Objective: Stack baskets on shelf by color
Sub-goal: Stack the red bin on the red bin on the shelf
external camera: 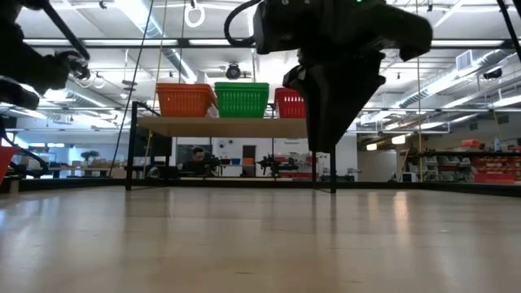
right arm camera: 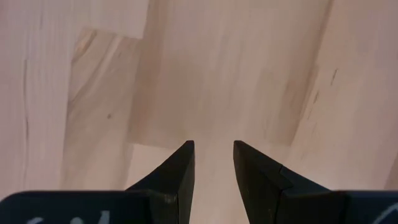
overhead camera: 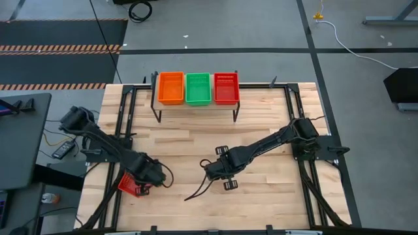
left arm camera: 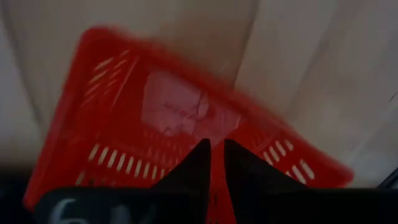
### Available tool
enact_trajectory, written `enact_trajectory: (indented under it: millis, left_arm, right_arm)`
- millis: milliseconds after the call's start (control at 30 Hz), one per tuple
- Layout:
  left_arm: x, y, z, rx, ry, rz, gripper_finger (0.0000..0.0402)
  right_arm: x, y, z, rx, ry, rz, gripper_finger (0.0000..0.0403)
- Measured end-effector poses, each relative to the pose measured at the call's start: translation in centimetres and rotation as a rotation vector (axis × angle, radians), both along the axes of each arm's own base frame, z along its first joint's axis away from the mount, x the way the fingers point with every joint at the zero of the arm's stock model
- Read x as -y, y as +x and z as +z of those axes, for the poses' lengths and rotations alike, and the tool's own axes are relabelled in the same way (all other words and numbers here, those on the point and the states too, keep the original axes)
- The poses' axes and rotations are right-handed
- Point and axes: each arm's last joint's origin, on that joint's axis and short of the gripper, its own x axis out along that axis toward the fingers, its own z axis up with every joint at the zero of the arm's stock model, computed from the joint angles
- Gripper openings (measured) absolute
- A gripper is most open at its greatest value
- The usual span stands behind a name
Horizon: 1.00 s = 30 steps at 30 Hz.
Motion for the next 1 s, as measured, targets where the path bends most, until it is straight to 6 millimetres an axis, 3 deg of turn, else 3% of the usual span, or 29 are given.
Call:
enact_trajectory:
  millis: [200, 400, 1000]
  left_arm:
    - [0.8, 1.9, -2.3, 0.064, -0.01, -0.096, 0.0048]
    - [0.0, 4.1, -3.8, 0.149, 0.018, -0.144, 0.0047]
    - [-4.2, 11.3, -2.7, 0.716, -0.002, -0.161, 0.0044]
  right_arm:
    - [-1.1, -0.9, -0.1, -0.044, -0.004, -0.009, 0.0117]
    - [-2.1, -1.8, -0.1, -0.086, -0.011, -0.031, 0.0117]
    - [-5.2, -5.0, 0.0, -0.22, -0.071, -0.111, 0.0117]
